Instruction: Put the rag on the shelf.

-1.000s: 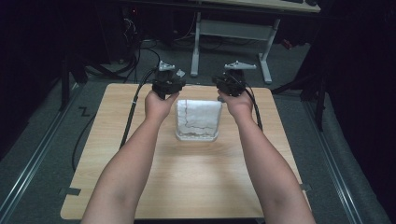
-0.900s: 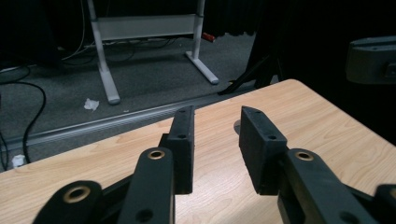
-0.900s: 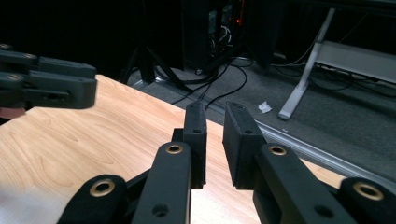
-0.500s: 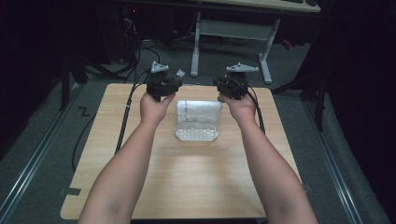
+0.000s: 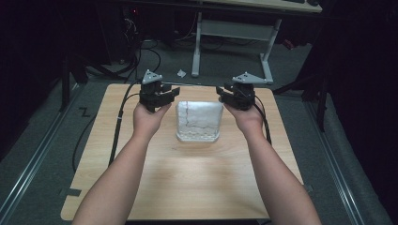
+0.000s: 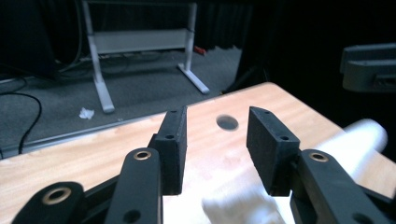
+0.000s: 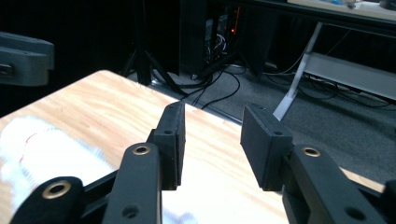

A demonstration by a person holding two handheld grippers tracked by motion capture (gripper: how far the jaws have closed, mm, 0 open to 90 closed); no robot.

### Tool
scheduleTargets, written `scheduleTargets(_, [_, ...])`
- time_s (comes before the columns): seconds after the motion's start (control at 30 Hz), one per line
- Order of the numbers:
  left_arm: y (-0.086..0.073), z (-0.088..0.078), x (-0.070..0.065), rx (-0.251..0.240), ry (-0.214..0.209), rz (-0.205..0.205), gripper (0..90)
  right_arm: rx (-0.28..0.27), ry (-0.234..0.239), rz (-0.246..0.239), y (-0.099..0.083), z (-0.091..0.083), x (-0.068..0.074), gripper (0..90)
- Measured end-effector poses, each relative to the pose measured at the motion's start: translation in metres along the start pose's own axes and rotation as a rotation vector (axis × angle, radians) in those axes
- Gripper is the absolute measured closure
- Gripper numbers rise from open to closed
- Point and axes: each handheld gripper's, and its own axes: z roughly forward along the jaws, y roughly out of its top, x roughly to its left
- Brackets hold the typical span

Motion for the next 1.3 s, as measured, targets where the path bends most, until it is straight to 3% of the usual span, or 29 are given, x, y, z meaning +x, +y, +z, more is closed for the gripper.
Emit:
scheduleTargets(0.1, [-0.005, -0.016, -0.004, -0.007, -0.008, 0.013, 55.7, -0.017, 0.007, 0.0, -0.007, -0.017, 0.005, 57.3])
scheduleTargets(0.27, [-0.017, -0.035, -0.009, -0.015, -0.008, 0.019, 54.6, -0.025, 0.005, -0.012, -0.014, -0.03, 0.01, 55.8])
scheduleTargets(0.47, [-0.037, -0.052, -0.012, -0.001, -0.027, 0.002, 52.3, -0.01, -0.004, -0.045, -0.029, -0.046, 0.018, 53.2])
scheduleTargets(0.7, [-0.078, -0.071, -0.02, 0.026, -0.046, 0.005, 50.5, -0.001, -0.015, -0.081, -0.055, -0.064, 0.028, 50.9])
scheduleTargets(1.0, [-0.15, -0.085, -0.03, 0.141, -0.084, -0.015, 50.4, 0.085, 0.012, -0.107, -0.114, -0.07, 0.046, 44.8])
scheduleTargets(1.07, [-0.168, -0.087, -0.035, 0.186, -0.113, -0.043, 50.5, 0.1, 0.026, -0.103, -0.126, -0.07, 0.051, 44.2])
scheduleTargets(1.13, [-0.193, -0.091, -0.043, 0.208, -0.131, -0.042, 50.3, 0.123, 0.043, -0.089, -0.14, -0.071, 0.059, 43.7])
scheduleTargets(1.17, [-0.207, -0.093, -0.046, 0.221, -0.13, -0.033, 50.8, 0.141, 0.055, -0.081, -0.159, -0.073, 0.069, 43.7])
scheduleTargets(1.2, [-0.215, -0.093, -0.048, 0.246, -0.126, -0.033, 50.8, 0.141, 0.055, -0.081, -0.159, -0.073, 0.069, 43.7])
scheduleTargets(1.23, [-0.221, -0.09, -0.05, 0.316, -0.134, -0.058, 52.7, 0.151, 0.055, -0.077, -0.165, -0.074, 0.071, 43.5])
scheduleTargets(1.27, [-0.221, -0.088, -0.05, 0.336, -0.156, -0.06, 51.0, 0.146, 0.052, -0.058, -0.177, -0.077, 0.075, 43.0])
scheduleTargets(1.3, [-0.219, -0.087, -0.052, 0.32, -0.152, -0.038, 48.9, 0.121, 0.052, -0.039, -0.185, -0.081, 0.076, 44.2])
